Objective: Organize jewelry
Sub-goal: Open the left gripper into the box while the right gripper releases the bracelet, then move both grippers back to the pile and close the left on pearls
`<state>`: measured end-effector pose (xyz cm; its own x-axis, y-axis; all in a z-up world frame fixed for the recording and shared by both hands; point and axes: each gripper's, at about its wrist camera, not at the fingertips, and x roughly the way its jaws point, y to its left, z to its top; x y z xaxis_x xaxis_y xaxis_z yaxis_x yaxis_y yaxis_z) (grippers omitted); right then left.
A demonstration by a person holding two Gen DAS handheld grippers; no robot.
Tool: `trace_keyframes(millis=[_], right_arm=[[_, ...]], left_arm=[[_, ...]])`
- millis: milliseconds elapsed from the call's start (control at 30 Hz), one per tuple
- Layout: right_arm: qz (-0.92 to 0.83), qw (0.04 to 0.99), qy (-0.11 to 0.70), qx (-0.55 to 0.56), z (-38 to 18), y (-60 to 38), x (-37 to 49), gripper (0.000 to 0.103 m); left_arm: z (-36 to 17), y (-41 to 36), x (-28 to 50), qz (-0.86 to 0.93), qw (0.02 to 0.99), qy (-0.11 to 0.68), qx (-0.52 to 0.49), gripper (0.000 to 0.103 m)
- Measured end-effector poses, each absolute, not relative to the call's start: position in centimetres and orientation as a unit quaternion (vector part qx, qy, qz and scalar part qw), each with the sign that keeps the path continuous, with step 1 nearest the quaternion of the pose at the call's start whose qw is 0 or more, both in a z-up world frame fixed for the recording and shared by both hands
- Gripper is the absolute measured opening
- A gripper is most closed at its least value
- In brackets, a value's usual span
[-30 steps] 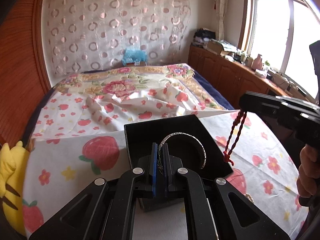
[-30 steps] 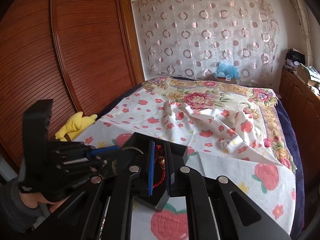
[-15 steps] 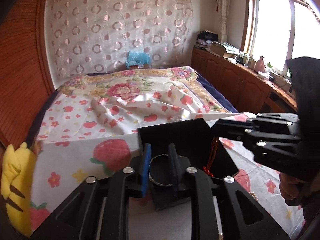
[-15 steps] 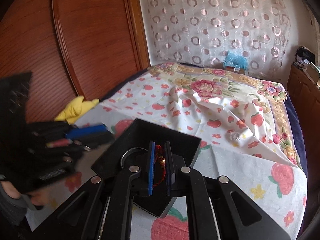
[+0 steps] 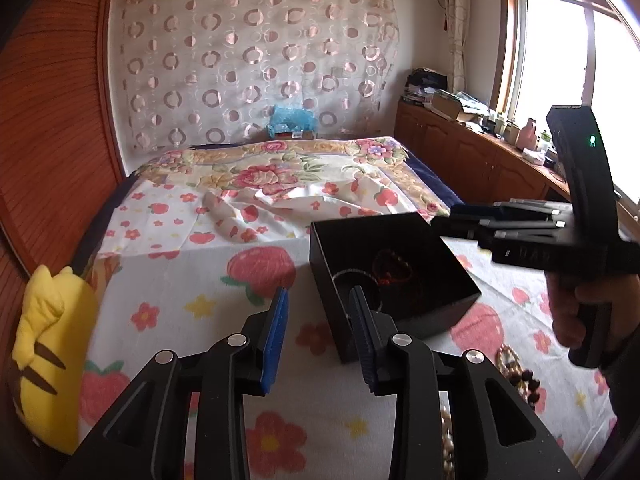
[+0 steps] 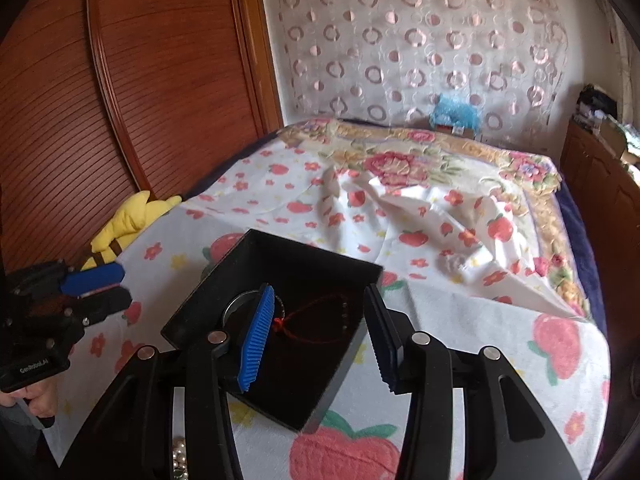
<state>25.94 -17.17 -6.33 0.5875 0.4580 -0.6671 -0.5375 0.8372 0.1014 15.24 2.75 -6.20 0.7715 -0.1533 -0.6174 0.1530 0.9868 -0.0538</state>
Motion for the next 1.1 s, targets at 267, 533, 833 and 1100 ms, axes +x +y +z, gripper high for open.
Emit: trace_keyframes(millis=[267,533,833,1100], right_arm=[[0.265,0.899,0.344,-0.052,-5.4,-19.2,22.2,0.049],[0.248,0.903,0.349,-0.041,-6.3,-22.0,17.4,0.049],[0.229,0.901,0.368,-0.023,-8.5,-25.2,13.2,0.04],[0.24,0.884,0.402,-0.017,-11.6,-25.0,12.0,0.037]], left_arm=[[-6.1,2.4,12.1,-0.09,0.941,0.325,-0.002,0.035],[-6.6,1.1,8.3,-0.101,0.941,0.324,0.002,0.036],[-7.5,0.0,5.6,-0.104,0.936,0.335,0.011,0.036],[-9.1,-1.1,5.8,-0.122,0.924,0.361,0.02,0.036]])
